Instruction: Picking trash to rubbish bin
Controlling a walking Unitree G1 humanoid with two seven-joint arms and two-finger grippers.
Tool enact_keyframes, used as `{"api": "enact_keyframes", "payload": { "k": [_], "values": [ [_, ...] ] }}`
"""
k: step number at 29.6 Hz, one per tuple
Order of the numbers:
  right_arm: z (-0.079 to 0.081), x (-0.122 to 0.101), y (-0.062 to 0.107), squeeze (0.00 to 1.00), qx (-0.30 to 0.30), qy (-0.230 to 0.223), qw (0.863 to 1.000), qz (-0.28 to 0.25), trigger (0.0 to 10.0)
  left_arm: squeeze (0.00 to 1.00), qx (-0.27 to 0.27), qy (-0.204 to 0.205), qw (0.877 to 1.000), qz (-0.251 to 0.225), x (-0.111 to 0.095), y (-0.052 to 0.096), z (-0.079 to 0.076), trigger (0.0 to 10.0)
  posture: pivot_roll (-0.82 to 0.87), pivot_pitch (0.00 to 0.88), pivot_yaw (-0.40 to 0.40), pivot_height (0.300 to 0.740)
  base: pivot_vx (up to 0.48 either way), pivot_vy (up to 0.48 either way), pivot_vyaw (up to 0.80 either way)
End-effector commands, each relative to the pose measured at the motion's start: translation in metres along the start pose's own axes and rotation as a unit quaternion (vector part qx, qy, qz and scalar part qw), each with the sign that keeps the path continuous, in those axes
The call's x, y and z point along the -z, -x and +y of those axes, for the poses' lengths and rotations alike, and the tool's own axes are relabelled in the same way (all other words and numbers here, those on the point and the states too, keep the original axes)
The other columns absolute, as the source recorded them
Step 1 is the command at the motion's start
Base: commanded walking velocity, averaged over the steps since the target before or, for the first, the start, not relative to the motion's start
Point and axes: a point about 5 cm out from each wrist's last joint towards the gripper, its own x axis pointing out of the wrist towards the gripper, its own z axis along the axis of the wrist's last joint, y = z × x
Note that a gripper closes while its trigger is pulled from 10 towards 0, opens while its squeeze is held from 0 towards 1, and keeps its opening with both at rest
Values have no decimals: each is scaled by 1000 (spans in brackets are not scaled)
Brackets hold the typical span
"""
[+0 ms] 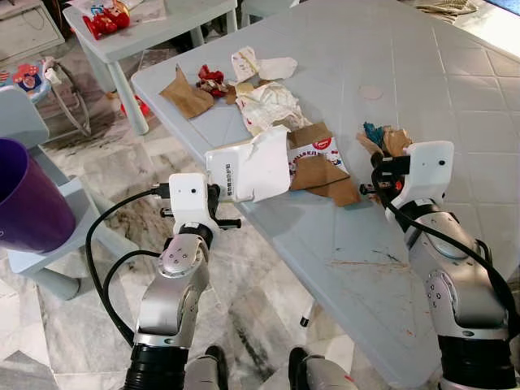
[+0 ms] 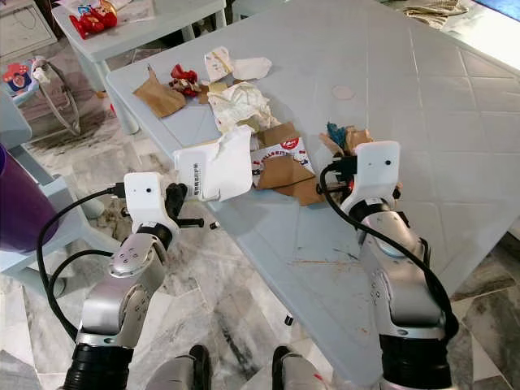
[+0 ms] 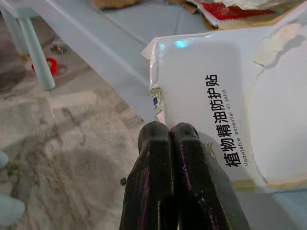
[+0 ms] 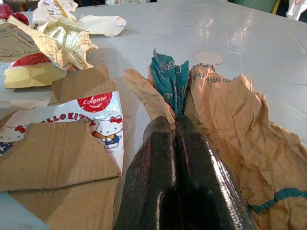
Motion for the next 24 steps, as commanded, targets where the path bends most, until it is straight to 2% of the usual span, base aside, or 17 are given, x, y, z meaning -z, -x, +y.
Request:
{"api": "enact_keyframes", "payload": {
  "k": [1, 6, 13, 16, 24],
  "values": [
    [-2, 2, 0, 0, -1, 0, 1000, 3, 0, 0, -3, -6, 1000, -3, 1, -1, 0, 0, -18, 231, -36, 740, 0, 0, 0],
    [-2, 2, 1, 0, 0, 0, 1000, 3, 0, 0, 5, -21, 999, -46, -12, -1, -4, 0, -18, 231, -34, 740, 0, 0, 0],
    [-2, 2, 1, 0, 0, 0, 1000, 2, 0, 0, -2, -36, 995, -93, -28, -3, 0, 0, -16, 231, -34, 740, 0, 0, 0],
    [-1, 3, 0, 0, 0, 0, 1000, 3, 0, 0, -1, -65, 989, -135, -40, -2, 0, 0, -12, 228, -34, 740, 0, 0, 0],
    [0, 3, -2, 0, -1, -2, 1000, 0, 0, 0, 6, -89, 979, -184, -52, 0, -3, 0, -6, 222, -33, 740, 0, 0, 0]
  ]
}}
